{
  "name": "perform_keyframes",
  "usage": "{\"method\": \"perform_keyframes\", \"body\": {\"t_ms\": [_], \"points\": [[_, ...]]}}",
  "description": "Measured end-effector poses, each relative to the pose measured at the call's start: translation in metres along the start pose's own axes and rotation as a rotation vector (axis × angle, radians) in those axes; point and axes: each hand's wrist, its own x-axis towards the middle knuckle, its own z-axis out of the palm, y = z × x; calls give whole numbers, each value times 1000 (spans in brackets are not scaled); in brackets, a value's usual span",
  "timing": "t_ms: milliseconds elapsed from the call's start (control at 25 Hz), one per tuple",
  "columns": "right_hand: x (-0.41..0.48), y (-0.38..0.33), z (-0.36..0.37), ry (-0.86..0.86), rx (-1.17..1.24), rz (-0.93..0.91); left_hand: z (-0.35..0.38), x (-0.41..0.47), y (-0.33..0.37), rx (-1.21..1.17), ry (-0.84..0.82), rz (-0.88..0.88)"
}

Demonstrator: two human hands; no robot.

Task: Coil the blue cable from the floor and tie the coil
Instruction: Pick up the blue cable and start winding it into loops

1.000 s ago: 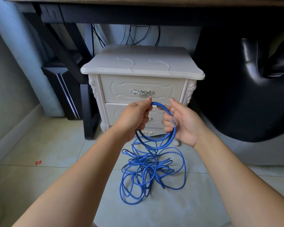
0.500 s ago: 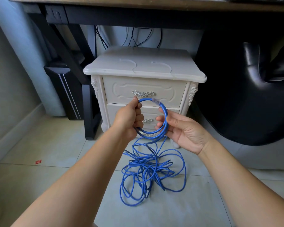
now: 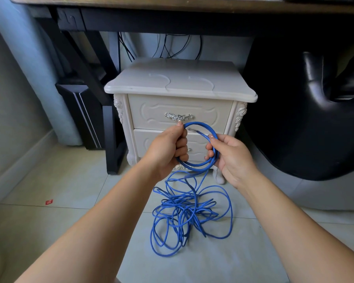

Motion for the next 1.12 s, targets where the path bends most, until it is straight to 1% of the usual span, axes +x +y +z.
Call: {"method": "perform_keyframes", "body": {"t_ms": [120,240,320,440,520,600,720,800,840,920,1000,1040,1120], "points": [[2,-5,-2,-12,281,21,-1,1,-1,-83,-1,-34],[3,-9,-6,-85,363,54,-1,2,-5,-176,-7,-70],[3,-10,-7,-88,311,40,-2,2,-6,-186,-18,-78],[2,-9,-6,-42,128,-55,-4,1,-3,-167,-69,-107],[2,-9,-5,-29,77,-95,-2,1,-1,-137,-83,-138],[2,-8,-4,-41,19,-126,1,1,0,-76,-31,-157],[0,-12,-5,-115,-152,-178,-2,5,6,17,43,-146],[-1,-15,-7,-177,-263,-186,-5,6,14,146,36,-111],[-2,-16,-7,-208,-319,-186,-6,7,17,258,31,-87],[-3,-17,-7,-266,-437,-193,-2,5,19,566,10,-23],[-5,-17,-4,-302,-545,-212,1,4,14,854,-50,32],[-5,-16,-3,-308,-589,-214,1,3,11,952,-72,38],[-4,-14,0,-299,-654,-199,-1,3,8,1056,-73,73]]}}
